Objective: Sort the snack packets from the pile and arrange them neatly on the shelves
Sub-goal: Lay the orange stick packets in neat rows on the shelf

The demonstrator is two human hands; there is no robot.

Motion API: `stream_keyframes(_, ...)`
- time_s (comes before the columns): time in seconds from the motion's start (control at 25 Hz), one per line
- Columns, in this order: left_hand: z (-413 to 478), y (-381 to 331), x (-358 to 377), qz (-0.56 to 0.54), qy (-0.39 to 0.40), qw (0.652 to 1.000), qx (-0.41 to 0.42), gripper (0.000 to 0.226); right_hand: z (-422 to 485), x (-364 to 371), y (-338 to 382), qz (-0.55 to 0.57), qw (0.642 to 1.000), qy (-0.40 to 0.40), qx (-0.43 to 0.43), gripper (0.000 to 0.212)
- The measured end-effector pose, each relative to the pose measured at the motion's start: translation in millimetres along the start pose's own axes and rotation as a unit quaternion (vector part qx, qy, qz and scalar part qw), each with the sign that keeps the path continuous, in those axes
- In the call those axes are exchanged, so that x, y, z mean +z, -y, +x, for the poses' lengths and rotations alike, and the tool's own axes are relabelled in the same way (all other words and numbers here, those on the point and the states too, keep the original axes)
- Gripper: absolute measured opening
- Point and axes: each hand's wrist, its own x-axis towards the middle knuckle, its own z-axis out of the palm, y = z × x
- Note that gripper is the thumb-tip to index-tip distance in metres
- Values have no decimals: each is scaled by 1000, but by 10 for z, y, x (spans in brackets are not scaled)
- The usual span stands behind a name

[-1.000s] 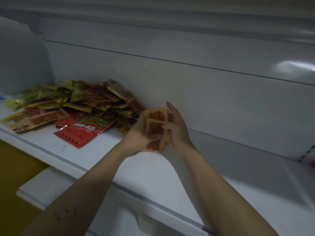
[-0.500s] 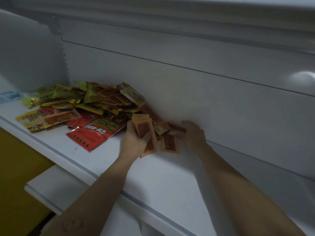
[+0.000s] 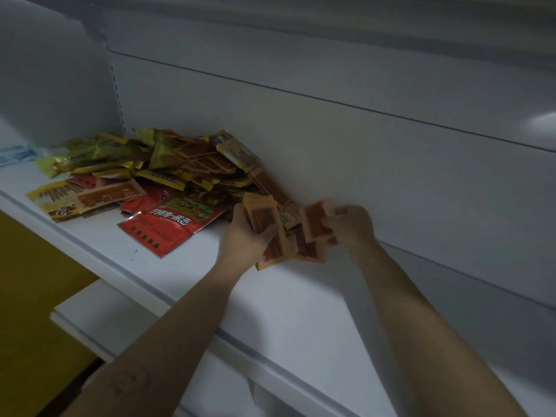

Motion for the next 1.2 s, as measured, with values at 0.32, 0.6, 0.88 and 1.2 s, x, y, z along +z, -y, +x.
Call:
stream_keyframes(0.32, -19, -50, 26, 9, 35, 999, -31, 67, -331, 185, 15, -226, 969, 95, -19, 54)
stream_keyframes(0.6, -44, -37, 17, -31, 50, 998, -34, 64, -75, 248, -58, 21, 985, 120, 125, 28)
stream_keyframes(0.88, -97, -148, -9, -114, 8, 993, -9, 52, -330, 28, -111, 349, 929, 122, 19, 35)
stream_keyframes(1.2, -188, -247, -65, -171, 71, 981, -49, 30, -613, 372, 14, 310, 948, 79, -3, 12)
